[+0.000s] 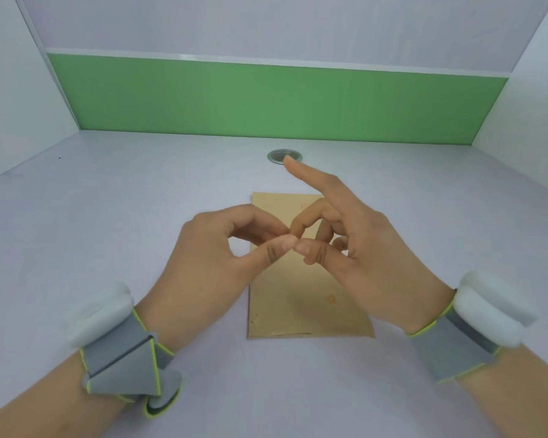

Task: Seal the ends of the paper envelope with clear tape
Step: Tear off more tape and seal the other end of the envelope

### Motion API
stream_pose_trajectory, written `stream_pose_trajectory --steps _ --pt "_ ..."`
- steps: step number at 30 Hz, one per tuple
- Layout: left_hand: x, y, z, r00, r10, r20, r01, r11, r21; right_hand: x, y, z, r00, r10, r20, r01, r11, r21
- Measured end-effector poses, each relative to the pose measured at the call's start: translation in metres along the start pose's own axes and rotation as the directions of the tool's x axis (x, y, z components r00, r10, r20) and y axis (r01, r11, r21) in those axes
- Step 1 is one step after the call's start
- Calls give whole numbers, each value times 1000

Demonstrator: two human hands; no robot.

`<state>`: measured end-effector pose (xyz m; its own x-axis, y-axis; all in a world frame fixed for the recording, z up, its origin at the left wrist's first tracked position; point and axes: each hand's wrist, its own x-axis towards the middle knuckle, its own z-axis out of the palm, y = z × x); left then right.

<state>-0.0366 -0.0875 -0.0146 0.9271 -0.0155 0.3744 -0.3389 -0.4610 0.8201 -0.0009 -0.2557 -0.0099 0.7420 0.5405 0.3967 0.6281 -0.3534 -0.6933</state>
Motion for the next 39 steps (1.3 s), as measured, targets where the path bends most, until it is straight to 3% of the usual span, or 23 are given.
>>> stream_pose_trajectory --steps 7,12,17,27,31,33,35,39 --pt "0 -3 0 999 -6 -33 6 1000 -2 -1 1 2 1000 -5 -23 5 1000 -14" --pt "4 -5 -2 986 -14 -164 3 998 -66 2 12 -2 985 157 -66 -158 987 -9" --pt "6 -5 -7 981 -74 -181 37 979 -199 3 18 -9 970 241 -43 -216 924 315" --pt "5 -10 -4 975 -73 -211 40 987 -156 3 19 -10 925 370 -82 -285 822 493" --pt "5 -16 4 978 -53 -199 58 998 17 4 22 -5 901 405 -154 -323 866 382" --pt "5 -19 8 991 -56 -125 69 993 100 4 26 -2 918 350 -188 -328 934 138" --pt "5 -22 9 997 -55 -52 63 984 167 4 28 0 935 307 -176 -330 935 -126" --pt "-2 -20 7 999 -37 -21 41 968 249 -1 20 -3 960 257 -114 -281 901 -331"
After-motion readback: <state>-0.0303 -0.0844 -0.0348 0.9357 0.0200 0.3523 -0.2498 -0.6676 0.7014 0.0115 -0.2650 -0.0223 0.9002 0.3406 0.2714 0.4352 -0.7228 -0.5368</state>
